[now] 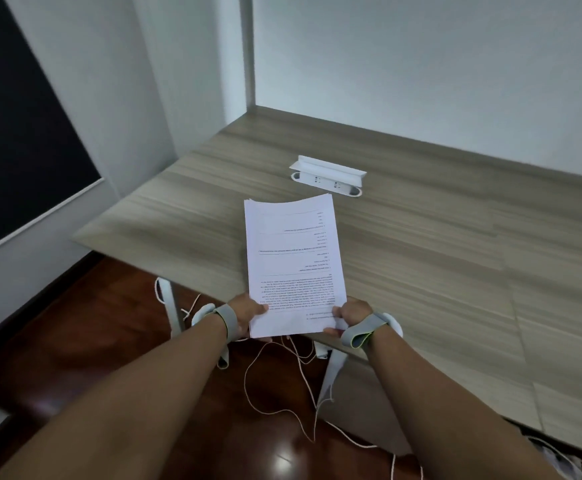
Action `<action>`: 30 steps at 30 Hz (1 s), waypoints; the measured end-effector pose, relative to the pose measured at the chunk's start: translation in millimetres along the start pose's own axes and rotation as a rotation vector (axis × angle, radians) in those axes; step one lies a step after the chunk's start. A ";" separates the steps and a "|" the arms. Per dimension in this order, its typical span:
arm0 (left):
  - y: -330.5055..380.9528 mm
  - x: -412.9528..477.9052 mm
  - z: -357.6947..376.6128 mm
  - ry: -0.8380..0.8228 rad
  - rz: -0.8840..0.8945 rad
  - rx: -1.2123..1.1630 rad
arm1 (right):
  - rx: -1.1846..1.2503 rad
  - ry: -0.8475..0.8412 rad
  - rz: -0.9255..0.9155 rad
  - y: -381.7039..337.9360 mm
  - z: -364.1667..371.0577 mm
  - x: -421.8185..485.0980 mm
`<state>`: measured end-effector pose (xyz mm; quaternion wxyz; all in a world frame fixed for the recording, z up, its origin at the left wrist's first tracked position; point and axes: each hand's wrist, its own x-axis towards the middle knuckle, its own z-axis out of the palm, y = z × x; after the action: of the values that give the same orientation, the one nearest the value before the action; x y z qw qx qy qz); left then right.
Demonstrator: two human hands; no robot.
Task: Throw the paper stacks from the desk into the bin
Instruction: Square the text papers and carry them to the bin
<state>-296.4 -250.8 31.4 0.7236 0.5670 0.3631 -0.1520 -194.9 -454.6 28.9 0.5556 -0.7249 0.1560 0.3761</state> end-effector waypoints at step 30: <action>-214.0 -267.8 -346.9 0.642 0.065 -0.500 | -1.099 -0.370 -0.412 94.6 421.8 -186.6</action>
<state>-738.9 -45.8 33.9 0.6934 0.4034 0.5782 0.1489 -537.4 -132.7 55.8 0.1797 -0.8433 -0.3028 0.4060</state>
